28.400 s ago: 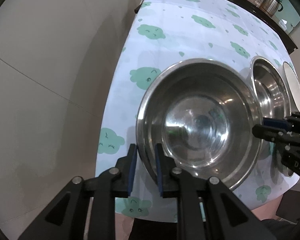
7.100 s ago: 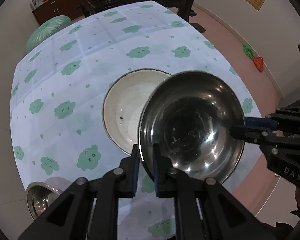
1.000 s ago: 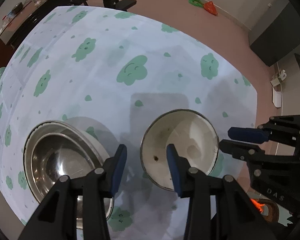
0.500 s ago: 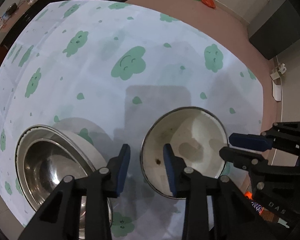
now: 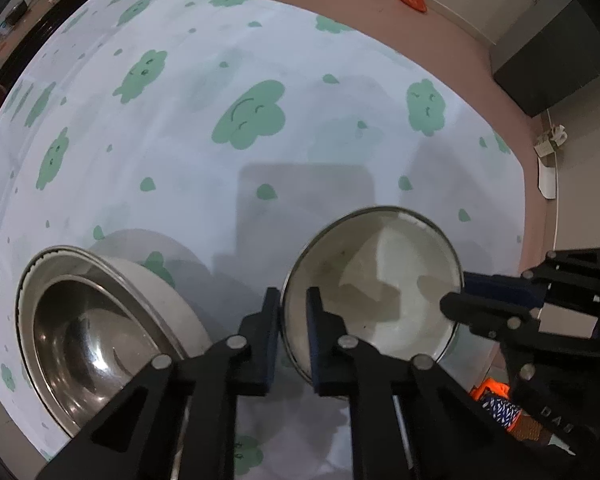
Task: Organize plates and bowls
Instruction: 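Close the left gripper on a white enamel bowl rim while the right gripper grips another, then lift and carry both white enamel bowls over the steel bowls, then lower the white enamel bowls into the steel bowls and open both grippers, then close the left gripper on a nested bowl stack rim while the right gripper grips another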
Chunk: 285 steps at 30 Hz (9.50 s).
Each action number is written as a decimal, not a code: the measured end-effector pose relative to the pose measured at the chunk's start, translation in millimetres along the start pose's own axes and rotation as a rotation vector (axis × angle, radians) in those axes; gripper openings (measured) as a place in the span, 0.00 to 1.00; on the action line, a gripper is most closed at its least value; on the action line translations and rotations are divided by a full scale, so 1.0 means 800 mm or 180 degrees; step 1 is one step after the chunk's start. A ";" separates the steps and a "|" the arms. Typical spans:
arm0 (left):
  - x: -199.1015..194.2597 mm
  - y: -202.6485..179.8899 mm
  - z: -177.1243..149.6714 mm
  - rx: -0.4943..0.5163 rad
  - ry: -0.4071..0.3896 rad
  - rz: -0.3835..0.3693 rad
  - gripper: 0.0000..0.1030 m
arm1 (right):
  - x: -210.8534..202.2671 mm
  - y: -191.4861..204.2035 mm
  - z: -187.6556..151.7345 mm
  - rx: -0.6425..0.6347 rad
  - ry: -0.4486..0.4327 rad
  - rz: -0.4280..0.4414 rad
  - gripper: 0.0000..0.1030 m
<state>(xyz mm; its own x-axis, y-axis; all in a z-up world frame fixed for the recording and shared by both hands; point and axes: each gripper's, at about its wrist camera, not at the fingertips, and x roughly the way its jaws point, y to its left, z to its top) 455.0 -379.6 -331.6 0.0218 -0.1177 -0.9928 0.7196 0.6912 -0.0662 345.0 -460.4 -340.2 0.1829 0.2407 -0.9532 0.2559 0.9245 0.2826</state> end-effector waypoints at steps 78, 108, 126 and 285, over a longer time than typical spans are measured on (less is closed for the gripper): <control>-0.147 0.104 -0.099 -0.1189 -0.0650 0.0234 0.09 | -0.081 0.159 0.044 -0.1303 -0.0146 0.0026 0.10; -0.125 0.174 -0.118 -0.1519 -0.0510 0.0277 0.09 | -0.036 0.226 0.079 -0.1605 0.0052 0.0077 0.10; -0.104 0.189 -0.123 -0.1617 -0.0374 0.0271 0.09 | -0.010 0.235 0.089 -0.1649 0.0185 0.0126 0.10; -0.064 0.210 -0.151 -0.1915 -0.0240 0.0165 0.02 | 0.030 0.184 0.102 -0.1225 0.0152 -0.0064 0.06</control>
<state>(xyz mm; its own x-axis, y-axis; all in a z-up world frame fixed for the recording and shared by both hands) 490.9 -171.1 -304.2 0.1112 -0.1081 -0.9879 0.1983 0.9765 -0.0845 464.7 -343.0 -312.8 0.1348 0.2265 -0.9647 -0.1174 0.9703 0.2114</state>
